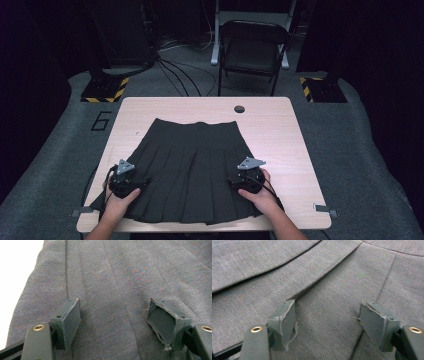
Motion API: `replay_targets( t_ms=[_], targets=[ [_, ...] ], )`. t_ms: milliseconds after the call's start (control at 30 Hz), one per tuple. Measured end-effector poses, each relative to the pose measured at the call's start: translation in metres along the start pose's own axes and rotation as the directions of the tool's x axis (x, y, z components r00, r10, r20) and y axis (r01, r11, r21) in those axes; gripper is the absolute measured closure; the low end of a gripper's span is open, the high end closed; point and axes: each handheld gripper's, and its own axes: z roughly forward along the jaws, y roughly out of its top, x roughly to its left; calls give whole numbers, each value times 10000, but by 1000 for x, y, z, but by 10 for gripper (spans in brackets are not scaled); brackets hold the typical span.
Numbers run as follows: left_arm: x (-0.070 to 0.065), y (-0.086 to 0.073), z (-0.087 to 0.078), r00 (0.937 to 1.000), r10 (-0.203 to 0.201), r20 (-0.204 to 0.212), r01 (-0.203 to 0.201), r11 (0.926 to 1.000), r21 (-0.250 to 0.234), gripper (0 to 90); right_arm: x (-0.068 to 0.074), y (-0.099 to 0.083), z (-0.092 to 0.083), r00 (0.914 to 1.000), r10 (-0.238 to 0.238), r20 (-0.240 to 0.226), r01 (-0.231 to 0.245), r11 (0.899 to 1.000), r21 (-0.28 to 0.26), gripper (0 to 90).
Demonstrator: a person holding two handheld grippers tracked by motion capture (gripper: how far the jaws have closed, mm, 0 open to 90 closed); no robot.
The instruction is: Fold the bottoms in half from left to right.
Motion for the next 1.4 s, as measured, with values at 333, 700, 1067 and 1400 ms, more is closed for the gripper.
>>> replay_targets(
  t_ms=[333, 700, 1067, 1400],
  targets=[
    [0, 0, -1, 10000, 39, 16, -39, 9999, 95, 257, -4, 1, 2, 9994, 349, -76, -347, 9990, 272, 141],
    [1, 0, -1, 9999, 1, 165, -2, 10000, 46, 234, -3, 1, 2, 9998, 214, -25, -214, 9993, 294, 141],
    [2, 0, -1, 9997, -97, 236, 95, 9999, 64, 234, -3, 1, 3, 9996, 288, -4, -288, 9993, 253, 140],
    [6, 2, -3, 9973, -710, -179, 709, 9975, -59, 364, -3, 1, 3, 9994, 333, -8, -332, 9991, 260, 141]
  ],
)
